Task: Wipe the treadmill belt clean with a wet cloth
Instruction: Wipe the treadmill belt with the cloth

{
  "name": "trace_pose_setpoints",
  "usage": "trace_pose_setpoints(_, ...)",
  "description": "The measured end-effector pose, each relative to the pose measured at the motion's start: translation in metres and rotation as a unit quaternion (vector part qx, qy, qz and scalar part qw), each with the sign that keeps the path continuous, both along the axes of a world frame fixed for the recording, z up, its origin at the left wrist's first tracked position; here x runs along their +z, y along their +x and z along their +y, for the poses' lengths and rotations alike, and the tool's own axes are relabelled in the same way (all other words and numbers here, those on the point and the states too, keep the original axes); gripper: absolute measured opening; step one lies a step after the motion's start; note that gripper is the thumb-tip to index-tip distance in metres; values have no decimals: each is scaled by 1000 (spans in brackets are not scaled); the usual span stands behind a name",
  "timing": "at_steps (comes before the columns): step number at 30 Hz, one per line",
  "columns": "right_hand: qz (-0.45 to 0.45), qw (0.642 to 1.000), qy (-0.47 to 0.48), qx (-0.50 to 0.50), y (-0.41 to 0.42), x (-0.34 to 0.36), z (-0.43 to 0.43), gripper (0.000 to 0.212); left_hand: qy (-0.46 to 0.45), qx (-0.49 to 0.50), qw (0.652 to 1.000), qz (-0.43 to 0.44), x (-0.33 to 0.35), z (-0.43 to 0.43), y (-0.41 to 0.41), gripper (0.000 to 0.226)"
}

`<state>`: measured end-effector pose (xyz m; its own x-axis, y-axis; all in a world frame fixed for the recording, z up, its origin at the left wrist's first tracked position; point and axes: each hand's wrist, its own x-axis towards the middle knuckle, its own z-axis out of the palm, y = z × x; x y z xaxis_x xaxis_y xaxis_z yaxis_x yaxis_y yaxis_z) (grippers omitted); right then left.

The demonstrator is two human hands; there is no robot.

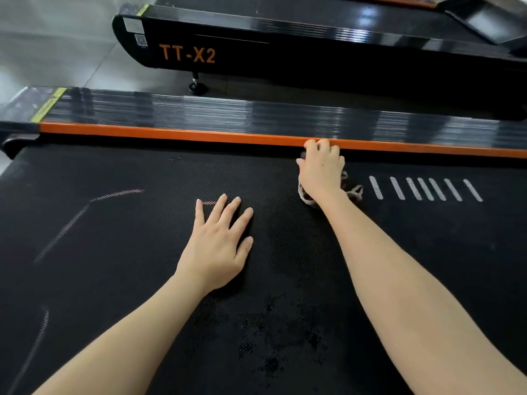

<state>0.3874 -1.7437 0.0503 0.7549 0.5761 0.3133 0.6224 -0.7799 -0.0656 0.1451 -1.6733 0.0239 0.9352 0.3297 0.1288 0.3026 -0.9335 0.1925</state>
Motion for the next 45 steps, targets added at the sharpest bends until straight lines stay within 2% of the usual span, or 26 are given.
trace_pose_setpoints(3,-18,995,19,94,-20,-2,13,37,-2,-1,1000,-7,1,0,0,60)
trace_pose_setpoints(5,20,990,42,135,-21,-1,8,42,-4,-2,1000,-9,0,1,-1,60)
trace_pose_setpoints(7,39,994,35,96,-14,-4,-5,52,-2,-2,1000,-7,0,1,-1,61)
trace_pose_setpoints(9,6,999,-13,36,-12,-7,-11,59,2,2,1000,-2,0,1,-1,62)
trace_pose_setpoints(12,11,998,-38,44,-26,-5,-3,48,8,3,1000,8,1,0,-1,65)
trace_pose_setpoints(14,45,994,-20,98,-46,-5,-14,44,13,2,1000,15,1,0,-1,66)
trace_pose_setpoints(18,26,974,24,225,-127,-5,-87,46,19,7,1000,24,2,0,-1,67)
trace_pose_setpoints(21,59,952,3,300,-189,-5,-157,44,15,8,999,31,3,0,-2,58)
trace_pose_setpoints(23,59,934,-18,352,-198,-2,-187,42,14,9,999,28,3,0,-3,54)
trace_pose_setpoints(25,49,942,-40,328,-174,0,-188,40,14,7,1000,24,3,0,-3,54)
trace_pose_setpoints(27,26,977,-42,209,-142,2,-171,43,14,6,1000,17,1,1,-2,53)
trace_pose_setpoints(29,18,993,-27,115,-136,-2,-162,45,11,7,1000,16,0,2,-2,53)
trace_pose_setpoints(30,23,994,-19,109,-147,-4,-164,45,10,5,1000,17,0,2,-2,53)
trace_pose_setpoints(34,50,980,-17,194,-216,-7,-199,44,14,6,1000,12,1,1,-1,53)
trace_pose_setpoints(40,42,983,-5,179,-219,-12,-200,39,35,16,999,27,8,-3,-4,52)
trace_pose_setpoints(42,40,983,-5,178,-221,-12,-202,39,46,48,998,14,16,-11,-10,53)
trace_pose_setpoints(45,39,982,-5,183,-220,-10,-202,43,7,117,993,-21,31,-34,-37,53)
